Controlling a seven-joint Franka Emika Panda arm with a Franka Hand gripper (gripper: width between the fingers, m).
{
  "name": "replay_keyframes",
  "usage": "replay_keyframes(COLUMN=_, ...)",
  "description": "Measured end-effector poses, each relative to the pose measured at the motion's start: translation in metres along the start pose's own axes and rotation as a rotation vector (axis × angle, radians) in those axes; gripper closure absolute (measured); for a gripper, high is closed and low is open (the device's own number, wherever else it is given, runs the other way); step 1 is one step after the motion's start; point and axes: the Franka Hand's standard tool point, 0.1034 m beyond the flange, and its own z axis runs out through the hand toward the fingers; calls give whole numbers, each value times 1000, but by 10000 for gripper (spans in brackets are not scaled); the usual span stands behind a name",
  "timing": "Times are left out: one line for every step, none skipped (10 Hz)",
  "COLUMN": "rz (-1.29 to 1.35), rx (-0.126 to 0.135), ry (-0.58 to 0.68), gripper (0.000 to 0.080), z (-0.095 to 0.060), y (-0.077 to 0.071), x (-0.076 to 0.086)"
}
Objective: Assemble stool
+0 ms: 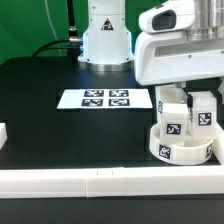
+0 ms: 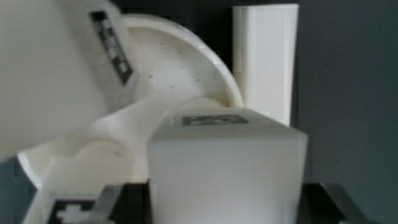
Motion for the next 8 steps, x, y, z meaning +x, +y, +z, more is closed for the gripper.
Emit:
replay_keyframes(rz=163, rx=9, ry=9, gripper=463, z=0, y=0, x=0)
replay_keyframes(rz=304, rx=25, ry=22, gripper=463, z=0, y=-1, x=1)
replay_keyframes(rz=334, rx=26, ry=23, gripper=462, z=0, y=-1, x=2)
replay_keyframes(rz=378, rx=28, ry=23, gripper=462, z=0, y=-2, x=2)
replay_keyframes(rz=463, rx=34, ry=21, gripper=462, z=-1, y=-2, x=2)
replay_keyframes(rz=517, rx=36, ry=21, gripper=462, z=-1, y=-2, x=2)
replay_keyframes(rz=564, rx=38, ry=20, gripper=462, z=-1, y=-3, x=2)
replay_keyframes(rz=680, rx=51, ry=13, gripper=462, z=-1, y=-3, x=2)
